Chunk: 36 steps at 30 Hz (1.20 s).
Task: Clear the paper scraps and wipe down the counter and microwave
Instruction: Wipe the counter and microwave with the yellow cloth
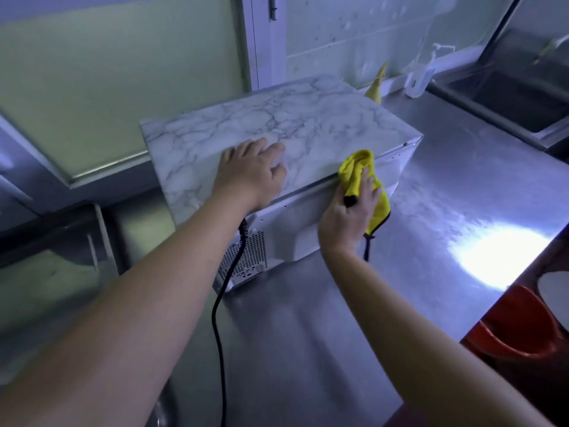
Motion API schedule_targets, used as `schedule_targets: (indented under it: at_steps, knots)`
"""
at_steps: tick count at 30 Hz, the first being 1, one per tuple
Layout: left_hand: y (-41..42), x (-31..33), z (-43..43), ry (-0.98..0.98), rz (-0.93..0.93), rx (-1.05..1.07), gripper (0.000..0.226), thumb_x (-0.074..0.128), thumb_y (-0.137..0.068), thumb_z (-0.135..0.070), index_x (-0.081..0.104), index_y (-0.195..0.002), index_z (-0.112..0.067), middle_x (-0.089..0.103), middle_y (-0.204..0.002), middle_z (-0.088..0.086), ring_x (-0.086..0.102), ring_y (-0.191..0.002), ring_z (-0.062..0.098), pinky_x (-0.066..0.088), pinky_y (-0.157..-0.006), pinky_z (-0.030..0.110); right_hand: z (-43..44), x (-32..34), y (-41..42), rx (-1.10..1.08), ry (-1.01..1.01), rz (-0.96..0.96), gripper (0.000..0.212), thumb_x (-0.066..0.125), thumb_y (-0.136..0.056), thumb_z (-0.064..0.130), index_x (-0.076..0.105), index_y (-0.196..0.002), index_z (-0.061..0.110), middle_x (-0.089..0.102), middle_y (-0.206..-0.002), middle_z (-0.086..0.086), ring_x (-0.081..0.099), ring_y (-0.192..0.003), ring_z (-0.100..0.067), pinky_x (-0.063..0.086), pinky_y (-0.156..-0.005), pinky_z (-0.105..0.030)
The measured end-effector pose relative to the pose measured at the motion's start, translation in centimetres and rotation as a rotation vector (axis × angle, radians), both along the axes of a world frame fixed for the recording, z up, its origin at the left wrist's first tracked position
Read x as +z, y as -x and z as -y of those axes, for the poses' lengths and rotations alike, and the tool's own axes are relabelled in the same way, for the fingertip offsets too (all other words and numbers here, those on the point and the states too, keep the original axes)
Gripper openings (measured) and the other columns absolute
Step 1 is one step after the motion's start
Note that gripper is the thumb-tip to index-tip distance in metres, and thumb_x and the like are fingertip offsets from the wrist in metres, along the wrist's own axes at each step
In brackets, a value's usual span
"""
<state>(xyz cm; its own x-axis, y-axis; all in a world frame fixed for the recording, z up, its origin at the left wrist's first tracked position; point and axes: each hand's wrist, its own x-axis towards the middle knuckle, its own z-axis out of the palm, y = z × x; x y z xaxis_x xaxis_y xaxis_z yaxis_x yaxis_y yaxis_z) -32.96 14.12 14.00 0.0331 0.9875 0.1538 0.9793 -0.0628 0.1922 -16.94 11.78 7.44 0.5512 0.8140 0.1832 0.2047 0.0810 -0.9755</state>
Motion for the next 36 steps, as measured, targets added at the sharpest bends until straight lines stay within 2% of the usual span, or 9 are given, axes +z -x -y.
schedule_targets:
  at_steps: [3, 9, 15, 19, 25, 29, 32, 34, 36]
  knots:
    - [0.1, -0.3, -0.2, -0.035, -0.006, -0.004, 0.050, 0.033, -0.099, -0.044, 0.036, -0.148, -0.036, 0.031, -0.159, -0.001, 0.024, -0.145, 0.020, 0.015, -0.115, 0.042, 4.5, -2.7, 3.7, 0.135, -0.154, 0.163, 0.061, 0.050, -0.088, 0.009, 0.045, -0.148, 0.009, 0.035, -0.158, -0.012, 0.013, -0.153, -0.032, 0.011, -0.124, -0.050]
    - [0.2, -0.5, -0.6, -0.044, -0.002, 0.003, 0.050, 0.032, -0.097, -0.048, 0.037, -0.146, -0.039, 0.032, -0.158, -0.003, 0.026, -0.145, 0.021, 0.016, -0.114, 0.044, 6.4, -7.3, 3.4, 0.245, -0.383, 0.610, 0.048, 0.051, -0.093, 0.017, 0.055, -0.139, 0.007, 0.042, -0.152, -0.022, 0.023, -0.147, -0.048, 0.023, -0.112, -0.068]
    - [0.1, -0.5, -0.6, -0.036, -0.010, 0.000, 0.047, 0.031, -0.098, -0.048, 0.037, -0.144, -0.040, 0.032, -0.157, -0.004, 0.026, -0.144, 0.021, 0.016, -0.114, 0.044, 6.2, -10.8, 1.9, 0.294, -0.527, 0.905, 0.062, 0.051, -0.079, 0.012, 0.052, -0.139, 0.025, 0.039, -0.152, -0.007, 0.017, -0.152, -0.032, 0.024, -0.111, -0.068]
    - [0.2, -0.5, -0.6, -0.029, -0.007, 0.006, 0.047, 0.031, -0.098, -0.047, 0.038, -0.144, -0.041, 0.032, -0.158, -0.005, 0.026, -0.144, 0.020, 0.016, -0.115, 0.043, 6.5, -12.6, 2.6, 0.216, -0.512, 0.987, 0.047, 0.041, -0.091, 0.020, 0.054, -0.135, 0.028, 0.041, -0.146, -0.002, 0.025, -0.144, -0.031, 0.030, -0.109, -0.063]
    - [0.2, -0.5, -0.6, -0.025, -0.017, 0.003, 0.049, 0.030, -0.098, -0.048, 0.036, -0.146, -0.041, 0.032, -0.158, -0.005, 0.027, -0.144, 0.021, 0.017, -0.115, 0.043, 11.4, -17.0, 4.8, 0.308, -0.099, 0.774, 0.060, 0.047, -0.075, 0.013, 0.067, -0.130, 0.020, 0.039, -0.148, -0.006, 0.032, -0.139, -0.039, 0.038, -0.104, -0.066]
    - [0.4, -0.6, -0.7, -0.022, -0.011, -0.003, 0.050, 0.029, -0.098, -0.048, 0.036, -0.147, -0.040, 0.032, -0.159, -0.004, 0.027, -0.145, 0.020, 0.017, -0.116, 0.043, 12.5, -16.3, 6.6, 0.414, 0.152, 0.504, 0.070, 0.047, -0.068, -0.003, 0.062, -0.135, 0.014, 0.047, -0.148, -0.016, 0.046, -0.128, -0.045, 0.039, -0.106, -0.057]
    - [0.4, -0.6, -0.7, -0.025, -0.005, -0.004, 0.049, 0.030, -0.098, -0.048, 0.037, -0.146, -0.040, 0.032, -0.158, -0.004, 0.027, -0.144, 0.021, 0.017, -0.116, 0.043, 12.6, -15.2, 4.9, 0.578, 0.251, 0.235, 0.076, 0.051, -0.074, -0.012, 0.057, -0.141, 0.023, 0.045, -0.152, -0.006, 0.042, -0.137, -0.031, 0.032, -0.114, -0.042]
    - [0.4, -0.6, -0.6, -0.030, -0.001, 0.003, 0.049, 0.030, -0.098, -0.048, 0.037, -0.146, -0.040, 0.033, -0.157, -0.004, 0.028, -0.144, 0.021, 0.017, -0.115, 0.043, 12.6, -13.8, 2.6, 0.583, 0.196, -0.035, 0.059, 0.054, -0.083, -0.007, 0.063, -0.134, 0.022, 0.061, -0.136, 0.002, 0.054, -0.127, -0.019, 0.044, -0.106, -0.034]
    - [0.2, -0.6, -0.5, -0.040, 0.000, 0.006, 0.049, 0.031, -0.098, -0.048, 0.037, -0.145, -0.040, 0.034, -0.156, -0.004, 0.028, -0.143, 0.021, 0.018, -0.114, 0.042, 12.2, -12.0, -0.1, 0.367, 0.208, -0.279, 0.030, 0.059, -0.092, 0.014, 0.072, -0.116, 0.025, 0.073, -0.112, 0.011, 0.065, -0.109, -0.012, 0.053, -0.091, -0.028]
